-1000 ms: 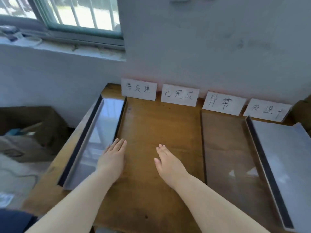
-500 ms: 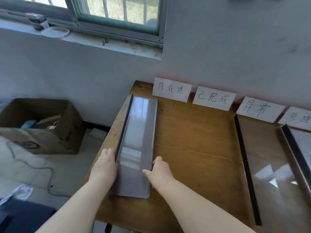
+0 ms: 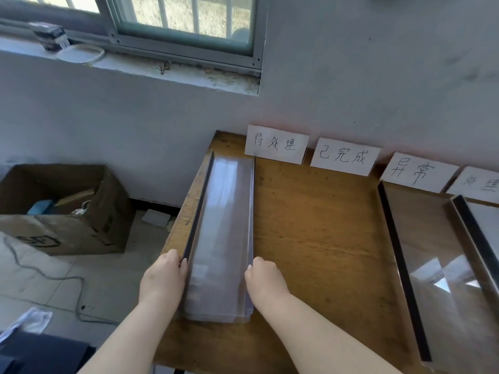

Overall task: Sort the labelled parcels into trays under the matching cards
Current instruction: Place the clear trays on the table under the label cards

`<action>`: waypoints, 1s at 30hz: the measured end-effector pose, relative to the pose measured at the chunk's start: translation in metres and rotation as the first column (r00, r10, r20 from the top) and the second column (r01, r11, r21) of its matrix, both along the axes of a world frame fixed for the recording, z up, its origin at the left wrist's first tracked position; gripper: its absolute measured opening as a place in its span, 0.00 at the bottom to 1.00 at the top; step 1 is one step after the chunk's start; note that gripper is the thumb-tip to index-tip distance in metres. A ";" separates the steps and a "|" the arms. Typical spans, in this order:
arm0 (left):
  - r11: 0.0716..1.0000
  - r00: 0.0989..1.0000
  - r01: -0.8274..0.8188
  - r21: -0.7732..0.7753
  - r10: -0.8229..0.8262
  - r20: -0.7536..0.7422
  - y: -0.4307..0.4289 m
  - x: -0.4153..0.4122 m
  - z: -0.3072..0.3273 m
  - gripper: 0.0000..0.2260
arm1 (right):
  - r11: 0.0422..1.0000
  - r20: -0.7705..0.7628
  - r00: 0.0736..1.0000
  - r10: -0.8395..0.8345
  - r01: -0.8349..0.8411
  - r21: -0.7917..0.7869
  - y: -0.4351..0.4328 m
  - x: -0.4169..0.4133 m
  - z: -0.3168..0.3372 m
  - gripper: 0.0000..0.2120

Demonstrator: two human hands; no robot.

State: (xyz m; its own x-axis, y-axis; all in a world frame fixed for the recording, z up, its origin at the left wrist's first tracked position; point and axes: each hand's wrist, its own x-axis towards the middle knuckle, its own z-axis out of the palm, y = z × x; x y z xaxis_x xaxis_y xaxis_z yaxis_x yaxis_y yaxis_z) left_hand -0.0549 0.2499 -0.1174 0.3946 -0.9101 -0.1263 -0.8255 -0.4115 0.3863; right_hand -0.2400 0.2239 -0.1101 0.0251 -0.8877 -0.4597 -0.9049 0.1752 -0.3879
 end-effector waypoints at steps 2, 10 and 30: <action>0.999 1.000 -0.009 -0.045 0.009 0.004 0.001 0.005 -0.001 0.08 | 1.000 0.007 1.000 0.004 -0.004 -0.006 0.000 -0.001 0.000 0.13; 0.976 1.000 0.015 -0.218 -0.019 -0.015 0.018 0.018 -0.006 0.06 | 0.987 0.001 1.000 -0.007 0.007 -0.159 0.015 -0.007 0.000 0.16; 0.946 0.993 -0.059 -0.318 0.022 -0.118 0.011 -0.015 0.047 0.05 | 0.892 0.104 0.980 -0.170 0.198 -0.408 0.027 -0.111 0.006 0.14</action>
